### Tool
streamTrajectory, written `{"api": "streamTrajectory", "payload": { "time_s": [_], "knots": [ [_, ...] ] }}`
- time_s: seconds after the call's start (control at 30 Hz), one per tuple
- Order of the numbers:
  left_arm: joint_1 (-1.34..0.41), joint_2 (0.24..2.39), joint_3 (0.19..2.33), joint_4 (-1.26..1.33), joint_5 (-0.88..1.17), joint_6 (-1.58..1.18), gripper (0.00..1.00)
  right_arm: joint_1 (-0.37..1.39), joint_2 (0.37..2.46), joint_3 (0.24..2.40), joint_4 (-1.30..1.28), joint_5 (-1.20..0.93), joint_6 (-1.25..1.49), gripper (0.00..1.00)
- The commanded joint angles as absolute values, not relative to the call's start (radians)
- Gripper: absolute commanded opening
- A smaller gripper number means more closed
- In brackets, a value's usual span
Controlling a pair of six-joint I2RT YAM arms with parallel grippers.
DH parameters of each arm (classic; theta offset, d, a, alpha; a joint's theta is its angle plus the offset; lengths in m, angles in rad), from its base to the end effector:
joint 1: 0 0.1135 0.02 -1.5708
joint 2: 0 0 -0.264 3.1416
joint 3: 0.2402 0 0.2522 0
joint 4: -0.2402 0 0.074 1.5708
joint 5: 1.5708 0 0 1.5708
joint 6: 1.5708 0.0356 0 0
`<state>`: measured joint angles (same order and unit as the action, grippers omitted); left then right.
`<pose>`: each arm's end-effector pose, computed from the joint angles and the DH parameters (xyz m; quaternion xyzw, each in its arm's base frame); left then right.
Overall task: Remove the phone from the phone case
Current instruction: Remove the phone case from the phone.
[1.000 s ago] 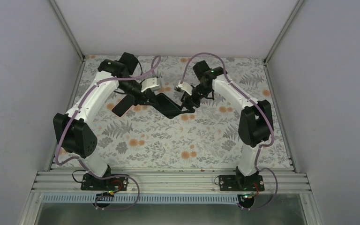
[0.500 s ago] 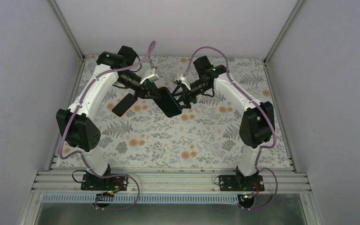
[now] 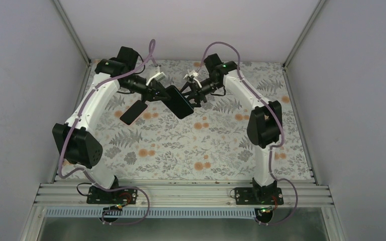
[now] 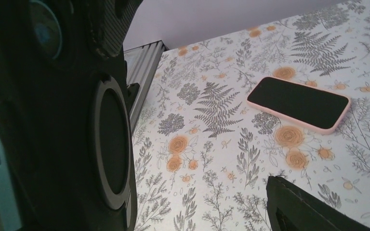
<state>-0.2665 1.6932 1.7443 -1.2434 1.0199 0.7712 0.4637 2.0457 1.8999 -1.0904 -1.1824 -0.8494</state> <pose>0.3085 -0.1157 0.3619 0.5048 0.6988 -0.4232 0.2787 0.3614 0.2176 0.2894 -0.5732 0.5918 0.5129 0.2410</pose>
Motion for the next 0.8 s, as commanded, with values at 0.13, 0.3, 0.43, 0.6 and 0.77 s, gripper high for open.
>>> {"api": "streamTrajectory", "payload": {
  "time_s": [0.13,0.3,0.43,0.6,0.77],
  "knots": [
    [-0.299,1.676,1.640,-0.623,0.789,0.563,0.02,0.665,2.072,2.034,-1.242,-1.645,-0.885,0.80],
    [-0.299,1.656,1.587,-0.538,0.732,0.551,0.02,0.706,2.049,2.032,-1.275,-1.685,-0.919,0.80],
    [-0.299,1.681,1.602,-0.543,0.740,0.556,0.02,0.744,1.984,1.981,-1.181,-1.680,-0.833,0.72],
    [-0.296,1.708,1.622,-0.559,0.746,0.571,0.02,0.750,1.905,1.907,-1.056,-1.678,-0.715,0.46],
    [-0.291,1.747,1.666,-0.644,0.813,0.607,0.02,0.749,1.833,1.845,-0.960,-1.655,-0.630,0.12]
  ]
}}
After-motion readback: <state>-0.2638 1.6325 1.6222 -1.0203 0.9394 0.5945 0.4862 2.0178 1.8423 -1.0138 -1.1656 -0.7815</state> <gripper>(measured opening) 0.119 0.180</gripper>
